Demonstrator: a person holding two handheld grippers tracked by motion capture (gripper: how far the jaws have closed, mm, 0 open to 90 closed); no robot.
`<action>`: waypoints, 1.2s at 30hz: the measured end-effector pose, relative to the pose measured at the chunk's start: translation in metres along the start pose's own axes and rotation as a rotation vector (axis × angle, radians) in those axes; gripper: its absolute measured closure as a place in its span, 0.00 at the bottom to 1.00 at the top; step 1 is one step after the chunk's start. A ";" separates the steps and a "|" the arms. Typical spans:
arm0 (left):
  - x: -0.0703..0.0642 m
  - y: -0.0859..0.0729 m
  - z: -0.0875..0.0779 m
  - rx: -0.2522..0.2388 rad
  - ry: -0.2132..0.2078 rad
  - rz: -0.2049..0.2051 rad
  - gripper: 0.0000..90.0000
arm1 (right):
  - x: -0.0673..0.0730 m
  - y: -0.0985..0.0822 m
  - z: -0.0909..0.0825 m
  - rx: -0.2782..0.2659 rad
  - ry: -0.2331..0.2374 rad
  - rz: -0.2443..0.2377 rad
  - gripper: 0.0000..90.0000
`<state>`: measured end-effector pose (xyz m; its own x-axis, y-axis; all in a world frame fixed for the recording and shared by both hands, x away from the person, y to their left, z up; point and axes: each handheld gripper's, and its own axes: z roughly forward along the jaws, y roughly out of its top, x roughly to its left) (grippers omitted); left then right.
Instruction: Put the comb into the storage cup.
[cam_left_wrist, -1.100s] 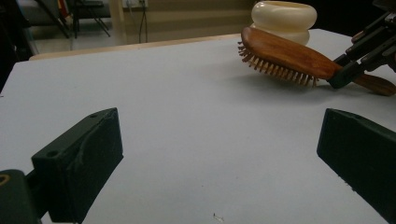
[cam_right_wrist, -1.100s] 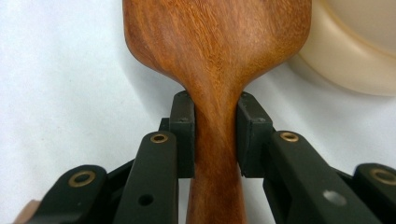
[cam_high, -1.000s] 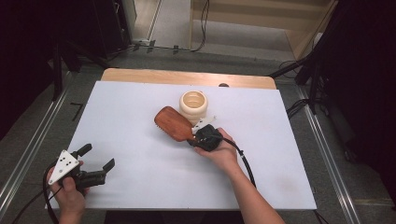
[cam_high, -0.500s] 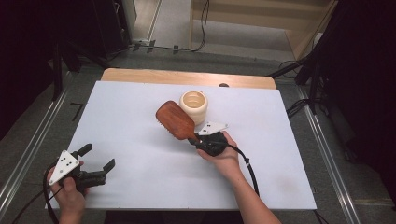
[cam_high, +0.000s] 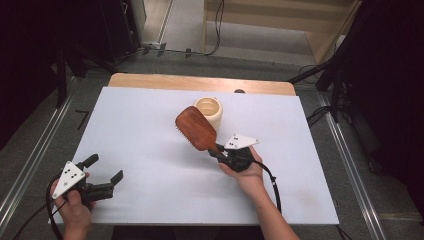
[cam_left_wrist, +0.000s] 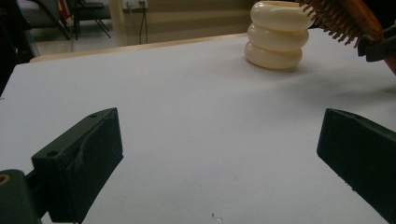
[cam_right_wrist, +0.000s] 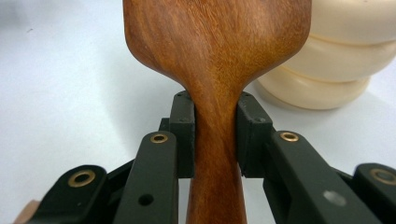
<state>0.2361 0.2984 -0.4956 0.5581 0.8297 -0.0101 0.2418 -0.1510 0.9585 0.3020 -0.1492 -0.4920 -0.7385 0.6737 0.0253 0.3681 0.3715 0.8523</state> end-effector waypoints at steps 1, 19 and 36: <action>0.000 0.000 0.000 0.000 0.000 0.000 0.00 | 0.000 -0.001 -0.002 -0.003 -0.002 -0.002 0.78; -0.003 0.002 0.000 0.006 0.004 0.015 0.00 | 0.003 -0.018 -0.027 -0.079 -0.026 0.016 0.78; -0.046 0.026 0.020 -0.010 -0.088 0.040 0.00 | 0.007 -0.035 -0.036 -0.111 -0.022 0.043 0.78</action>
<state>0.2325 0.2458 -0.4762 0.6350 0.7725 0.0039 0.2098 -0.1774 0.9615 0.2639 -0.1806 -0.5023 -0.7104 0.7018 0.0530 0.3338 0.2696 0.9033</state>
